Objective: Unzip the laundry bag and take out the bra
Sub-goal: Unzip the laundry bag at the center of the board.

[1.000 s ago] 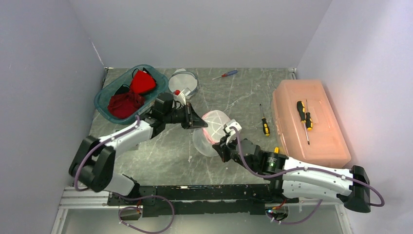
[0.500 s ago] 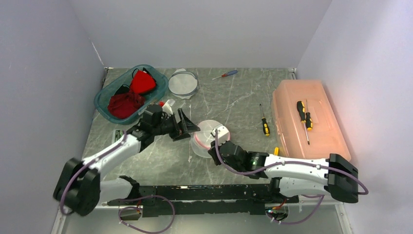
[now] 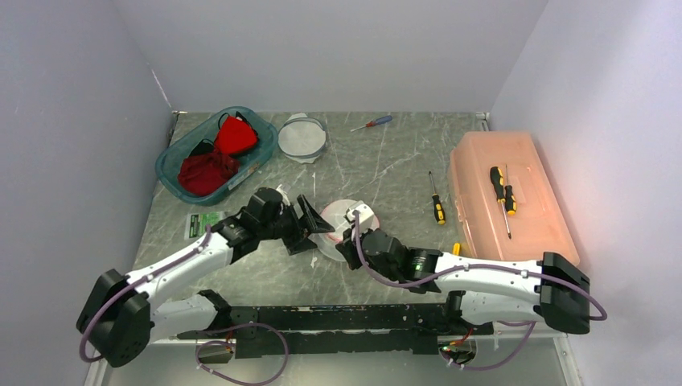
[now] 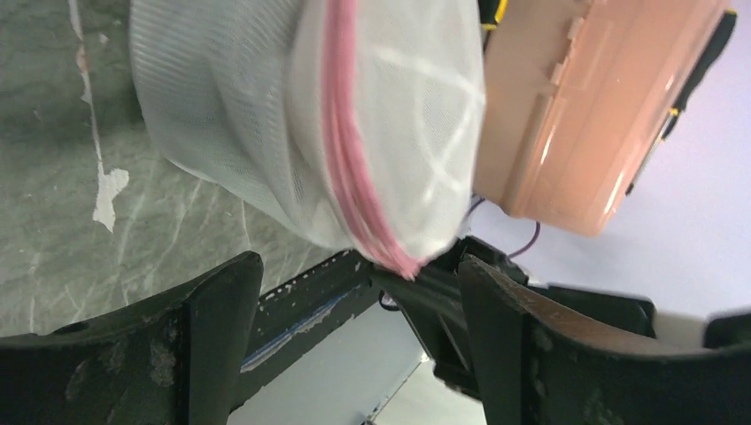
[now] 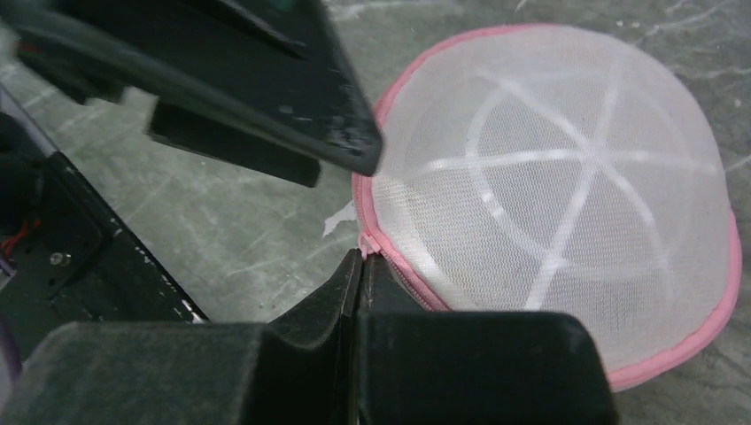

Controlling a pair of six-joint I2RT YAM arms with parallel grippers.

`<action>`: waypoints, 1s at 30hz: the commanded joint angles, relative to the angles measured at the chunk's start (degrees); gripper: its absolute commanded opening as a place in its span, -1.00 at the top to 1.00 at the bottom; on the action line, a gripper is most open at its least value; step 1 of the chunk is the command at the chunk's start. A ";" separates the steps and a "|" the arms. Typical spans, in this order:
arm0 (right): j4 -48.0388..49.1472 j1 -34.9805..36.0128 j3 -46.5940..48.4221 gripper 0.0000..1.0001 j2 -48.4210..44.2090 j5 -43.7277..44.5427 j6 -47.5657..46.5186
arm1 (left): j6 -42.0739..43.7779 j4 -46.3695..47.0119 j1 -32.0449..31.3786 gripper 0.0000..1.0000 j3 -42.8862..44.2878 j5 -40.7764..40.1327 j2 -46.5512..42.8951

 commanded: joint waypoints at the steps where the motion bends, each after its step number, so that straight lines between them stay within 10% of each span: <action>1: 3.26 -0.16 1.71 1.00 -2.91 -1.86 -2.16 | -2.12 1.54 -0.44 -0.69 4.47 -3.40 3.12; 14: 3.66 -0.14 -0.89 1.00 -6.06 -3.27 -2.87 | -3.08 5.97 -0.50 -0.25 7.30 -3.09 9.45; 23: -2.52 -0.09 -0.19 1.00 -4.82 3.06 -0.31 | -1.50 5.62 -0.48 0.93 6.90 -3.97 9.86; 30: -9.93 -0.20 -2.43 1.00 -8.95 9.46 6.40 | 0.56 4.20 0.49 0.95 6.40 -4.28 10.35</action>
